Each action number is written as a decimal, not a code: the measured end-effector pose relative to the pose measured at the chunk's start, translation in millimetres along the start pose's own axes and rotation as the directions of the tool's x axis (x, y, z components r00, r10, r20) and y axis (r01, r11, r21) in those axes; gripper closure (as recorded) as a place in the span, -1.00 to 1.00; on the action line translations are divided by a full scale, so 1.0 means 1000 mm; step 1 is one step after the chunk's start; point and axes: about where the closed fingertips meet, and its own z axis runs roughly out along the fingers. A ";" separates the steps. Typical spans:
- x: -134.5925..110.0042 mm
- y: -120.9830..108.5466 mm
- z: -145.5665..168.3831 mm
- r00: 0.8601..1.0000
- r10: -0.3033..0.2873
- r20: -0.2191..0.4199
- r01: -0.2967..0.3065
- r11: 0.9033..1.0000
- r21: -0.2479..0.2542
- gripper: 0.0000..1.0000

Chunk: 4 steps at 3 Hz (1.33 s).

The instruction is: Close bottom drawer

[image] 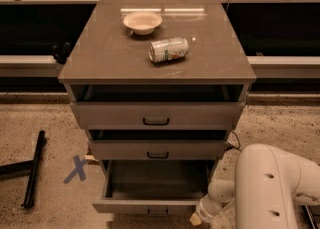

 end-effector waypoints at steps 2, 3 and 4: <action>-0.017 -0.025 0.009 0.999 0.033 0.042 -0.035 0.998 0.061 1.00; -0.072 -0.065 0.007 0.983 0.041 0.178 -0.056 0.995 0.081 1.00; -0.073 -0.065 0.007 0.982 0.044 0.184 -0.060 0.995 0.083 1.00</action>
Offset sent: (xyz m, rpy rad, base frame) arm 0.1544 -0.0176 -0.0293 -0.0156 -0.2690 -0.2217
